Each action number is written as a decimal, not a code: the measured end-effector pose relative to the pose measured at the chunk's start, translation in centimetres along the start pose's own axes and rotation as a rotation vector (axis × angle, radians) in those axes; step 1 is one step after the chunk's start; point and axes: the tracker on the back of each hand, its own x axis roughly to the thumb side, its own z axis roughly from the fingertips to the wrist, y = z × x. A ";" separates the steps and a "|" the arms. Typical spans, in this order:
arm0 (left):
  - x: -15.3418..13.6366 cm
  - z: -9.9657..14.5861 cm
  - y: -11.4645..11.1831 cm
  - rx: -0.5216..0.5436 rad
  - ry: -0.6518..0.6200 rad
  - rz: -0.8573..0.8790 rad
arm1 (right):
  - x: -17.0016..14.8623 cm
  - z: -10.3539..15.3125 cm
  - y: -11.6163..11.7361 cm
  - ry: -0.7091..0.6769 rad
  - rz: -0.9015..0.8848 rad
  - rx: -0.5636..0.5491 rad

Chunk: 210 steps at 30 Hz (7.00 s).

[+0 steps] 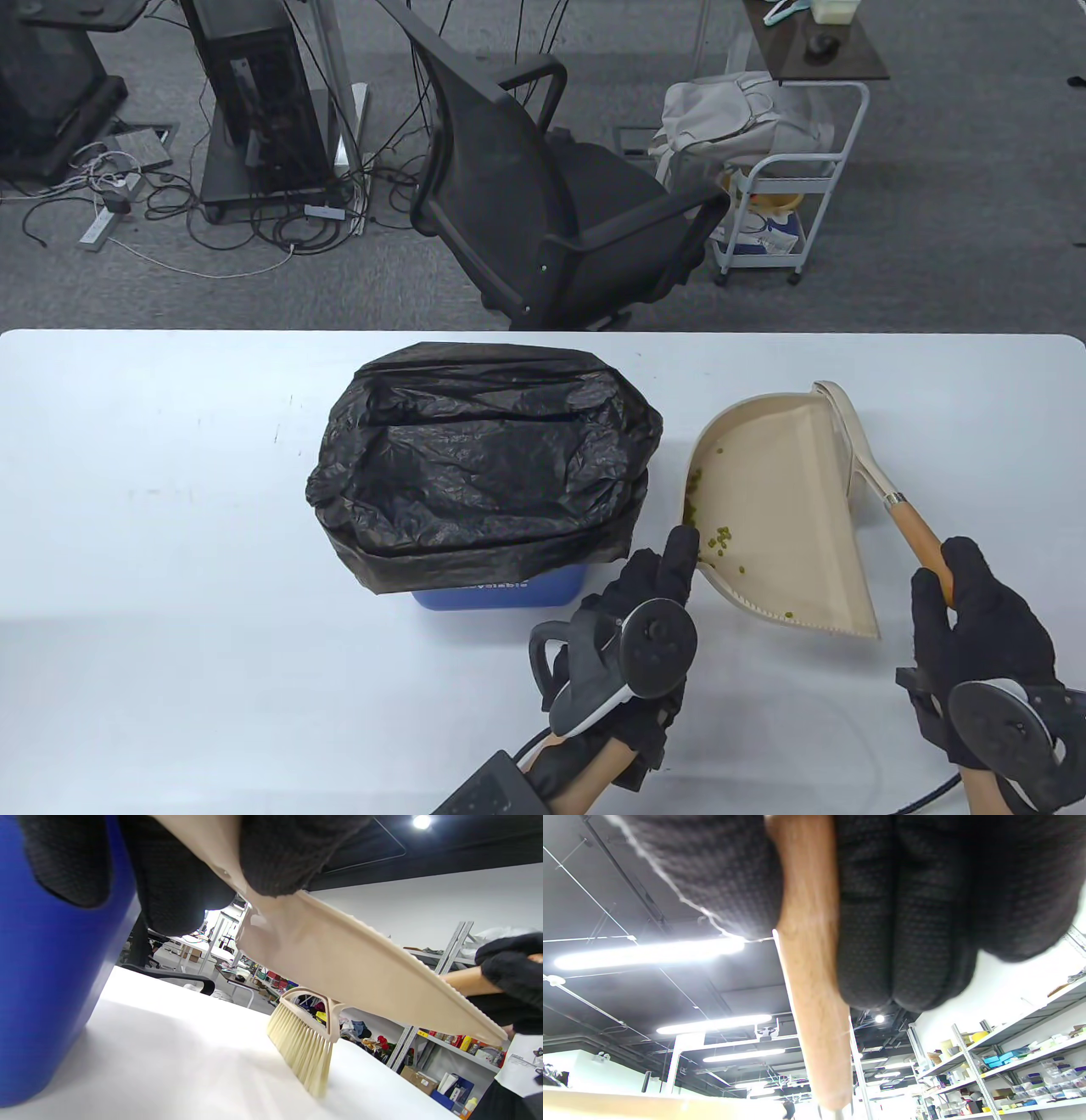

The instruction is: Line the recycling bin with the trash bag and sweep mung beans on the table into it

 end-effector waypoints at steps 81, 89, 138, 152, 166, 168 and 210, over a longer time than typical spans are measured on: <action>-11.5 0.6 20.3 0.350 0.288 -0.508 | 1.0 0.9 0.1 -0.044 -0.006 0.016; -9.3 0.9 20.2 0.426 0.209 -0.648 | 1.0 0.9 0.1 -0.046 -0.004 0.015; -14.5 3.0 22.5 0.412 0.393 -0.317 | 1.0 0.9 0.1 -0.048 -0.005 0.015; -19.4 4.0 23.0 0.446 0.476 -0.113 | 1.3 1.0 0.2 -0.065 -0.003 0.018; -23.8 3.0 23.6 0.505 0.558 -0.084 | 1.3 1.1 0.1 -0.069 -0.017 0.025; -24.4 2.9 23.6 0.508 0.569 -0.078 | 1.2 1.1 0.0 -0.065 -0.020 0.026; -34.5 4.6 18.7 0.476 0.789 -0.027 | 1.5 1.3 0.1 -0.077 -0.020 0.030</action>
